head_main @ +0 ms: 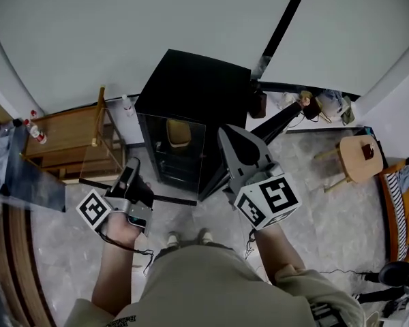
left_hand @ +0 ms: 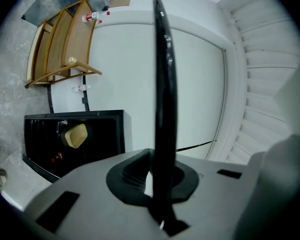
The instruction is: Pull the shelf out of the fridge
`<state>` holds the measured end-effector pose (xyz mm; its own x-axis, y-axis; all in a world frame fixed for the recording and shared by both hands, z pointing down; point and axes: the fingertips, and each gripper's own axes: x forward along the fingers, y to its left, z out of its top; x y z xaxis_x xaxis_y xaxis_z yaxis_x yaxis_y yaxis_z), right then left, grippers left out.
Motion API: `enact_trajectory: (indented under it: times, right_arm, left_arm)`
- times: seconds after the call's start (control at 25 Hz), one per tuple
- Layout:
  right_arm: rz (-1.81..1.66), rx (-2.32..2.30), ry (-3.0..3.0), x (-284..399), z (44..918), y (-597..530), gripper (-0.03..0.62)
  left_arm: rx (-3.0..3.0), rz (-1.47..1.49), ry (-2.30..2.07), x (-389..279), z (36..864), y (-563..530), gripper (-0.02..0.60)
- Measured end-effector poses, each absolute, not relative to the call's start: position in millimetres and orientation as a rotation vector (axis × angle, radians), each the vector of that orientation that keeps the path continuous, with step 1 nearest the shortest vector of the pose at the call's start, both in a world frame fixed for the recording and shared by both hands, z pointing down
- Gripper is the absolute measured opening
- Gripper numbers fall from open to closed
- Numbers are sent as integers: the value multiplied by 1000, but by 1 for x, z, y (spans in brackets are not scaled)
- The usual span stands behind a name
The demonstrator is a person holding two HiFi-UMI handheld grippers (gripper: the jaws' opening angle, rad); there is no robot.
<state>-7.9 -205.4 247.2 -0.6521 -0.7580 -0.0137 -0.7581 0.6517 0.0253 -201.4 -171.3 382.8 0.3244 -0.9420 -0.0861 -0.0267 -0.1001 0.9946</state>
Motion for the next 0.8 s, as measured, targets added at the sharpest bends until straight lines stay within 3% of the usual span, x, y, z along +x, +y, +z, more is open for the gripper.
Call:
enact_trajectory:
  times: [0.48, 0.8]
  right_arm:
    - [196, -1364, 2730, 37, 189, -213, -3]
    - [243, -1311, 2669, 50, 152, -206, -3]
  left_arm:
    - [1670, -1143, -931, -188, 231, -191, 11]
    - [1702, -1191, -924, -186, 207, -206, 11]
